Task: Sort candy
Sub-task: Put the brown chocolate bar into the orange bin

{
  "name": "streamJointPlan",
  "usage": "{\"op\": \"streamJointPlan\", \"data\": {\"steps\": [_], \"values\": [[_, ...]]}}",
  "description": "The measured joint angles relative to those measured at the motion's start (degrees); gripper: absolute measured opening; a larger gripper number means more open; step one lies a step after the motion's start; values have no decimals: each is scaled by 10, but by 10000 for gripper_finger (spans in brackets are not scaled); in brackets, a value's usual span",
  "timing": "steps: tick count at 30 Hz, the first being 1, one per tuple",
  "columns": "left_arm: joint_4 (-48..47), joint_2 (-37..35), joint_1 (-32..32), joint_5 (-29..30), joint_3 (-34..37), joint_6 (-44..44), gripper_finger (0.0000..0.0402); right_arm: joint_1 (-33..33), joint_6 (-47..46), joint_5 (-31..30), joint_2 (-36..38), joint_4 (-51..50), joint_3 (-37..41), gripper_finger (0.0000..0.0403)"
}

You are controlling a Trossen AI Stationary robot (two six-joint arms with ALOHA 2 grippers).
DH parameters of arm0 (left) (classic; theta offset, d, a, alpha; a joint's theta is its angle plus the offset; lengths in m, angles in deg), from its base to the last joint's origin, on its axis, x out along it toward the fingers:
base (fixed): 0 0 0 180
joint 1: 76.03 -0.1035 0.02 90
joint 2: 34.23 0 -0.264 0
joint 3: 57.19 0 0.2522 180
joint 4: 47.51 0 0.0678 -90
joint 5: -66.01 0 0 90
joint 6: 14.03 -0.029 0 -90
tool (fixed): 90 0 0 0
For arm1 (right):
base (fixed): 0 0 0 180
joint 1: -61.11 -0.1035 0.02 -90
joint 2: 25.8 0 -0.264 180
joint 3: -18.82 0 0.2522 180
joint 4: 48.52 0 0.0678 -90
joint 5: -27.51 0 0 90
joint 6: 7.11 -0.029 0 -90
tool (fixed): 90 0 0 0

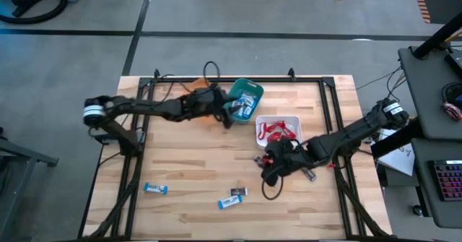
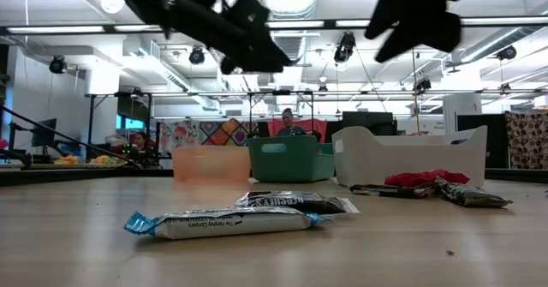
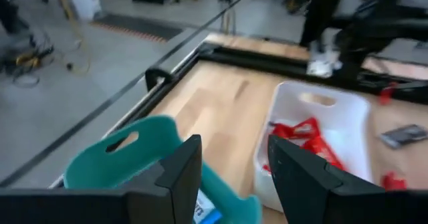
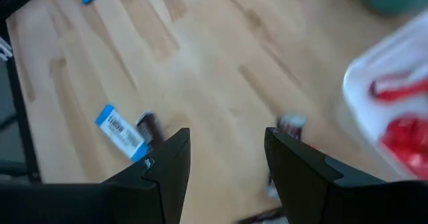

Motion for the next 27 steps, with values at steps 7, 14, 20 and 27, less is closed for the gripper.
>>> {"op": "streamJointPlan", "data": {"steps": [7,14,20,27], "values": [[19,-138,55,-1,116,-8,154,-48,-188,-23,-27,2,32,183],[85,-236,98,-1,218,-2,154,-97,-327,-136,-100,5,34,182],[96,-281,102,0,255,21,154,-156,-457,-225,-159,-2,34,182],[103,-291,102,1,268,24,154,-205,-501,-288,-230,-33,33,182]]}}
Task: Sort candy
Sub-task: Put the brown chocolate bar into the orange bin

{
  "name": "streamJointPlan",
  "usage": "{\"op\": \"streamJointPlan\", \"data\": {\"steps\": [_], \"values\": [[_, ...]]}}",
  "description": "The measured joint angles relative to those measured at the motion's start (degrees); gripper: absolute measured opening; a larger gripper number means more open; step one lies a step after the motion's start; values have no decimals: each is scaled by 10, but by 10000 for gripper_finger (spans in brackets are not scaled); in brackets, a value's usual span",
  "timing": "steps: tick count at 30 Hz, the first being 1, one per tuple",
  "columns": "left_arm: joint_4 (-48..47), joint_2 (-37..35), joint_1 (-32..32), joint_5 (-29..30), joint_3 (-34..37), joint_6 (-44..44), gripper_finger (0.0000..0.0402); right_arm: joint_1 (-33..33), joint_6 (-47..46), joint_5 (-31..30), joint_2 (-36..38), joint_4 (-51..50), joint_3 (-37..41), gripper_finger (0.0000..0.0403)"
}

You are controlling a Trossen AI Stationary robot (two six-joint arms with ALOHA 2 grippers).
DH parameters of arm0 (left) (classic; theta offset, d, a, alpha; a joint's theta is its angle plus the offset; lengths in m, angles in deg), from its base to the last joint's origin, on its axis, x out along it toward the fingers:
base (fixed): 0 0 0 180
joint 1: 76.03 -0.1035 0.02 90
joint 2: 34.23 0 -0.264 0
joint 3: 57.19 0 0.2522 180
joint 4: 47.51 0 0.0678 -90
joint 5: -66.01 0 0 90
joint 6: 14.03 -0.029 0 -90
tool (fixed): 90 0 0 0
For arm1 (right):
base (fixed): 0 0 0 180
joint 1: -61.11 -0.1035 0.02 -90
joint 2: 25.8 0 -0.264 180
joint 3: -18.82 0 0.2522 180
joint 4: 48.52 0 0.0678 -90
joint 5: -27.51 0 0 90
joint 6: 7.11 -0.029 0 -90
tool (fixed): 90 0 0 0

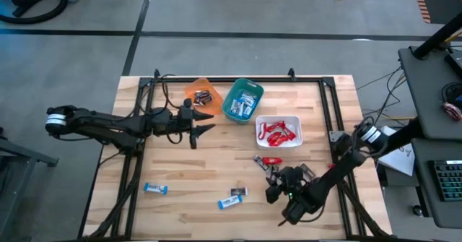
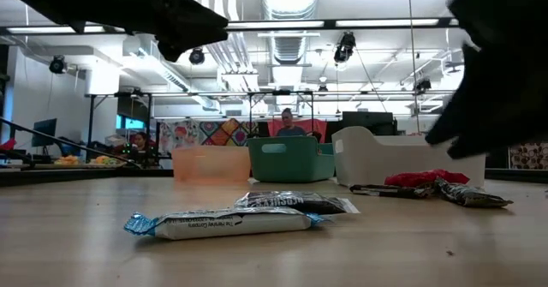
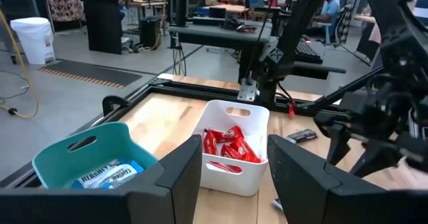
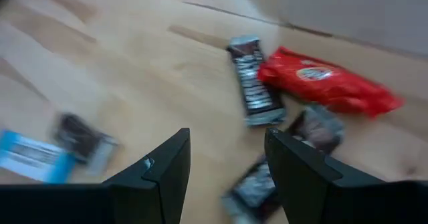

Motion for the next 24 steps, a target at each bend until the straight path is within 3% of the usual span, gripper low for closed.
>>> {"op": "streamJointPlan", "data": {"steps": [6,8,11,14,24], "values": [[4,3,0,0,0,0,154,-38,124,-42,-55,-15,0,182],[4,3,0,0,-1,0,154,-51,127,-73,-63,-24,3,183],[5,3,0,0,-1,-1,154,-64,-2,-135,-71,-52,16,183],[5,3,0,0,-1,-2,154,-65,-101,-152,-85,-51,21,183],[7,3,0,0,0,-2,154,-50,-123,-99,-148,-43,-1,183]]}}
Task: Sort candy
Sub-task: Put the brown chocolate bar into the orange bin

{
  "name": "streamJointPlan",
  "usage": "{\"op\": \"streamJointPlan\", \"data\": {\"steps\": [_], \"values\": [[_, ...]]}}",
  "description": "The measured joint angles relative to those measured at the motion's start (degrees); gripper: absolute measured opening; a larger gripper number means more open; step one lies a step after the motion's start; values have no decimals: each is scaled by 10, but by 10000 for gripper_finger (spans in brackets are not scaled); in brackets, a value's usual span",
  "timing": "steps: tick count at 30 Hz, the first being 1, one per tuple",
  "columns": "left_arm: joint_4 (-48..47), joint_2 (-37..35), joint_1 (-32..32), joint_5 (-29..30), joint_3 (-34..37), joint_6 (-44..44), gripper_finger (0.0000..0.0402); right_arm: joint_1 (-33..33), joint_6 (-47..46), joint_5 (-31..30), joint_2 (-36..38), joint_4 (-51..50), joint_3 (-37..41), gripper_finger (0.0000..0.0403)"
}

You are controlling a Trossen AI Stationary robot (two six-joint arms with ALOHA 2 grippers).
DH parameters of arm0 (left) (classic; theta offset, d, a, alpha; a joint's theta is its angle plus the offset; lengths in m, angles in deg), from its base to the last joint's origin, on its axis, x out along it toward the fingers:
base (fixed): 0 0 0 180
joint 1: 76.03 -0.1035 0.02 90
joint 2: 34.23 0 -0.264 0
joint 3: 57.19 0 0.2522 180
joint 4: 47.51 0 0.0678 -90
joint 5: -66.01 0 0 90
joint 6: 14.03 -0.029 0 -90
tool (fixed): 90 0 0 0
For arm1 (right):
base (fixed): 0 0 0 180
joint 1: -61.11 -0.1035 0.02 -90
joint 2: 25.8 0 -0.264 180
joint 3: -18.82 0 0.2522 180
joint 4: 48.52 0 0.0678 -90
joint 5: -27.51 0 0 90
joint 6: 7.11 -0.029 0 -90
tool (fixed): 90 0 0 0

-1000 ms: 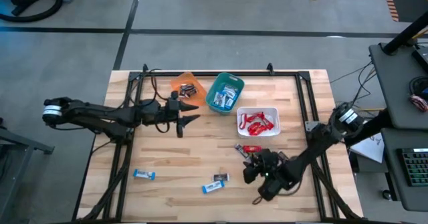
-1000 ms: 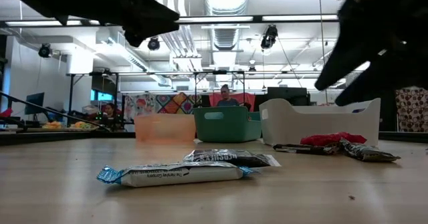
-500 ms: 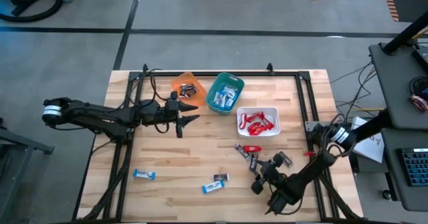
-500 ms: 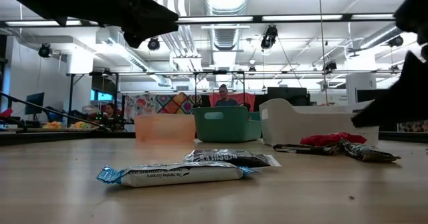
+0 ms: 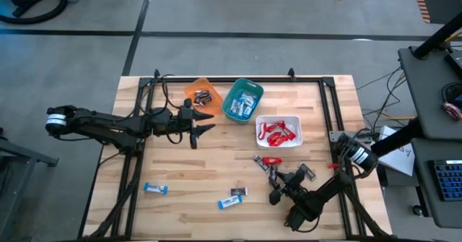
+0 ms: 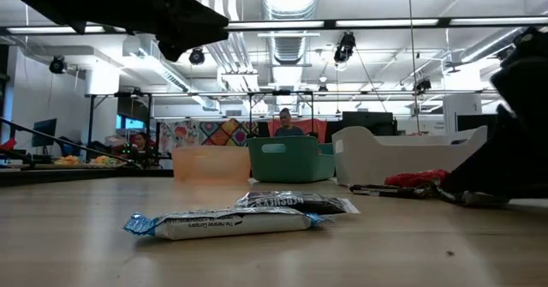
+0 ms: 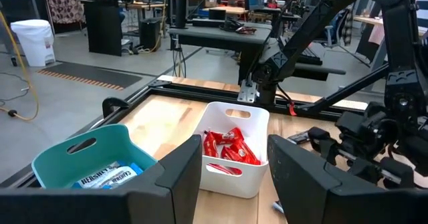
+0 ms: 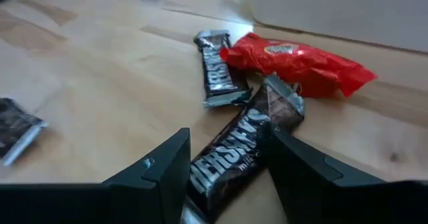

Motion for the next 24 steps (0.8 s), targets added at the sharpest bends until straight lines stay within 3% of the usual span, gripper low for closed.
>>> {"op": "streamJointPlan", "data": {"steps": [12,24], "values": [[0,0,0,1,0,-2,154,7,64,34,-13,-19,9,177],[0,0,0,1,0,-2,154,-5,89,31,-8,-28,11,58]]}}
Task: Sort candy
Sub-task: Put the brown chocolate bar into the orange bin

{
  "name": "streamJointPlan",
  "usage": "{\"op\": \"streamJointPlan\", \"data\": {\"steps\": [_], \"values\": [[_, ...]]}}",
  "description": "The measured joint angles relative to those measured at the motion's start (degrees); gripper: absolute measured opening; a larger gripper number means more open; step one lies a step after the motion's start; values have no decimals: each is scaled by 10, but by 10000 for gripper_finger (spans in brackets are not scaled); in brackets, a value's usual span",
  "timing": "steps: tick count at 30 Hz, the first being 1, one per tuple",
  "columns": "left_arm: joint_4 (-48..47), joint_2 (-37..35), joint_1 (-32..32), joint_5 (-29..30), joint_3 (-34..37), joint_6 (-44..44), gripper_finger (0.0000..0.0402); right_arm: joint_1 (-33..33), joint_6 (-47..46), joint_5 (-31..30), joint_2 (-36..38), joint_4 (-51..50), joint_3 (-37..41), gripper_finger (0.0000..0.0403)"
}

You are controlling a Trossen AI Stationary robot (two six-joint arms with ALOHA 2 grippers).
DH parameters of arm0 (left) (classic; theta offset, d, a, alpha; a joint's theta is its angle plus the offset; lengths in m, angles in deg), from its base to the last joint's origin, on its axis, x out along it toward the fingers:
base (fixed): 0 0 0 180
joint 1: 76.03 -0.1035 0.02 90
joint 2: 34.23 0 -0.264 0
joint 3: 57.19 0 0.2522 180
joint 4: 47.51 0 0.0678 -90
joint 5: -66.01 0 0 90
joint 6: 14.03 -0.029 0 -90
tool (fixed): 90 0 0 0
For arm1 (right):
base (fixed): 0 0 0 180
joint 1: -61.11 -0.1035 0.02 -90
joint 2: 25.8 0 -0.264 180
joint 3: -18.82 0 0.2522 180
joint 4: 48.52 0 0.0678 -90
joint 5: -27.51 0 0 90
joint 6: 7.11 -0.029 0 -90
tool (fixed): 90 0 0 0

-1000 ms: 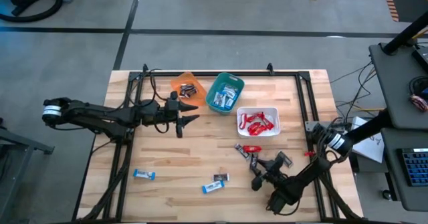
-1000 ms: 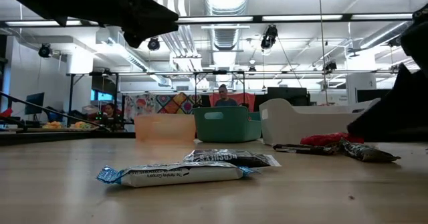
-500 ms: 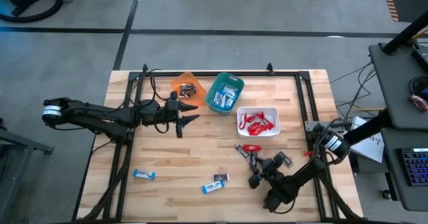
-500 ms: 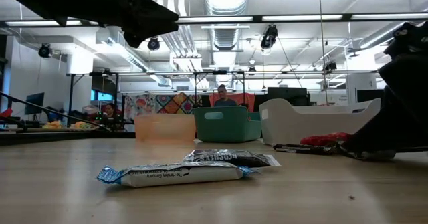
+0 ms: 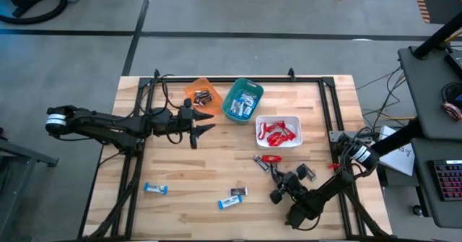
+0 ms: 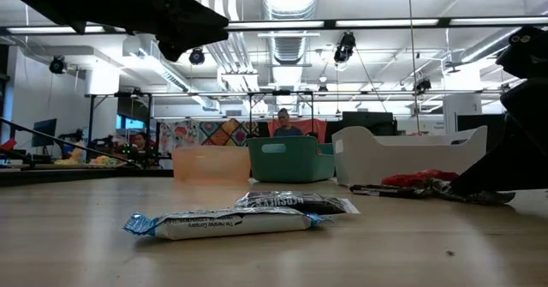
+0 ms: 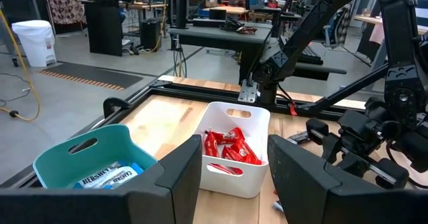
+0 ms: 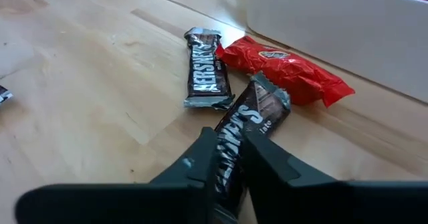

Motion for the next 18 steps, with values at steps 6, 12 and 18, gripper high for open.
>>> {"op": "streamJointPlan", "data": {"steps": [6,12,18], "values": [[0,0,0,0,0,0,154,-8,50,-7,22,-4,0,33],[0,0,0,0,0,0,154,-13,91,6,64,-13,2,33],[0,0,0,0,0,0,154,-14,117,-39,105,-11,2,32]]}}
